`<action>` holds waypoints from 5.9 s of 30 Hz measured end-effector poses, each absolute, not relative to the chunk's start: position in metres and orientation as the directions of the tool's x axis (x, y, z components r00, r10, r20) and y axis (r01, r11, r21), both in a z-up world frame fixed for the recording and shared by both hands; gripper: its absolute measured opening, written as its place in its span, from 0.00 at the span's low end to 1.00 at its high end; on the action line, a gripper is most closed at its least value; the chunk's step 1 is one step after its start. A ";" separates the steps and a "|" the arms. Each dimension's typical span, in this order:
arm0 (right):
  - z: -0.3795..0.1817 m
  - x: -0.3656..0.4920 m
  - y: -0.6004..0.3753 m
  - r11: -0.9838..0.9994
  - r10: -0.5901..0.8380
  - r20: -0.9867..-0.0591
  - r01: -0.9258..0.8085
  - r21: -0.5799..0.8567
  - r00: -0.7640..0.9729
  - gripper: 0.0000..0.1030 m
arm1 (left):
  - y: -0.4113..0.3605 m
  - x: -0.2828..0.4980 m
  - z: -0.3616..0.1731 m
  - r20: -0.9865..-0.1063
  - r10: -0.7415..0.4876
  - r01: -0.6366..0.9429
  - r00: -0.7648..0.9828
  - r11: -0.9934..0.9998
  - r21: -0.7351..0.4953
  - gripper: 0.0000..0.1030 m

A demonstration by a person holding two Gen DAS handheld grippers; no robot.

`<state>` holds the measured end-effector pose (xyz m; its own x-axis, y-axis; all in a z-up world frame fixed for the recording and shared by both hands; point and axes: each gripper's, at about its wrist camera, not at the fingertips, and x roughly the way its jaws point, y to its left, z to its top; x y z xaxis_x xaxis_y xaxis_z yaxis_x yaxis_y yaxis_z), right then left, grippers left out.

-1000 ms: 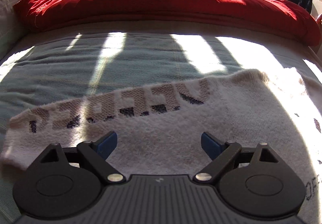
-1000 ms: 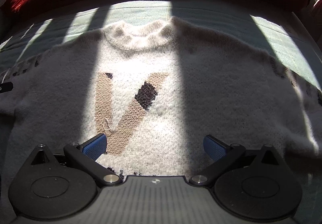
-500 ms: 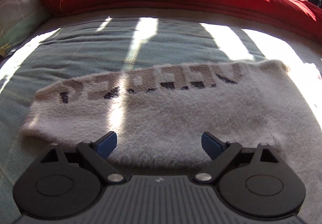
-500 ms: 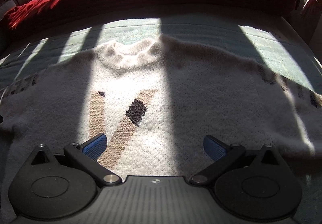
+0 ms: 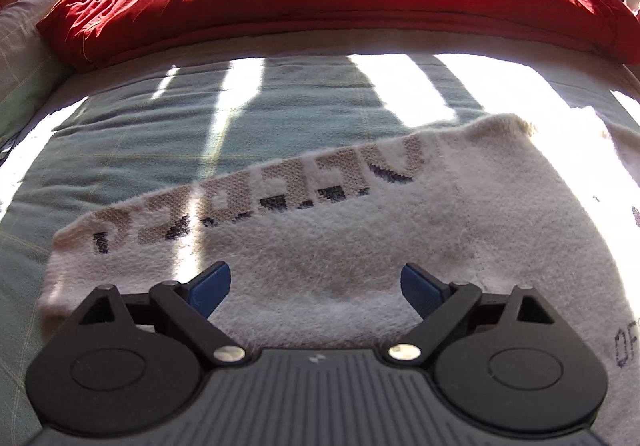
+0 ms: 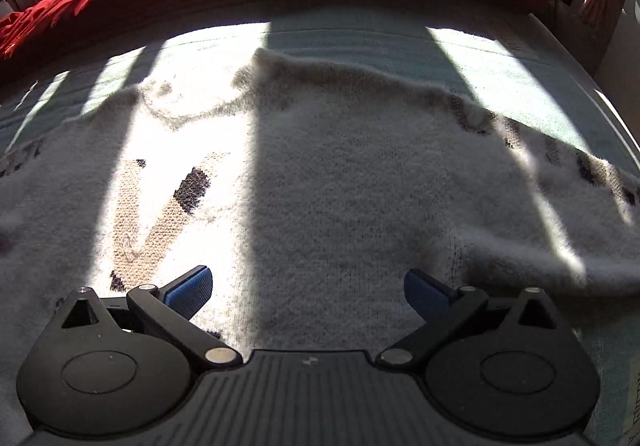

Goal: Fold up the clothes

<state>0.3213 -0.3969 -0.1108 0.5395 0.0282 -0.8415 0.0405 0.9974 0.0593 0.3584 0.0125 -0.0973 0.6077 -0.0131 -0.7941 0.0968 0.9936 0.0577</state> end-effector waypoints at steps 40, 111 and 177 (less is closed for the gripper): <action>-0.134 0.275 -0.348 0.993 0.003 -0.930 -0.108 -0.040 0.367 1.00 | -0.126 0.230 -0.140 -0.929 -0.147 0.351 0.339 0.936 -0.020 0.94; -0.151 0.067 -0.358 0.992 -0.013 -0.766 0.105 0.072 0.643 1.00 | -0.155 0.091 -0.151 -0.740 -0.196 0.273 0.643 0.962 -0.017 0.99; -0.165 0.023 -0.370 0.955 -0.183 -0.618 0.288 0.074 0.765 1.00 | -0.148 0.068 -0.133 -0.635 -0.171 0.211 0.753 0.977 -0.012 0.99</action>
<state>0.0226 -0.3696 -0.1653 0.7647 -0.1827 -0.6180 0.2876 0.9549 0.0735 0.0679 -0.1479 -0.1333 0.7534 -0.1707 -0.6351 0.2113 0.9773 -0.0120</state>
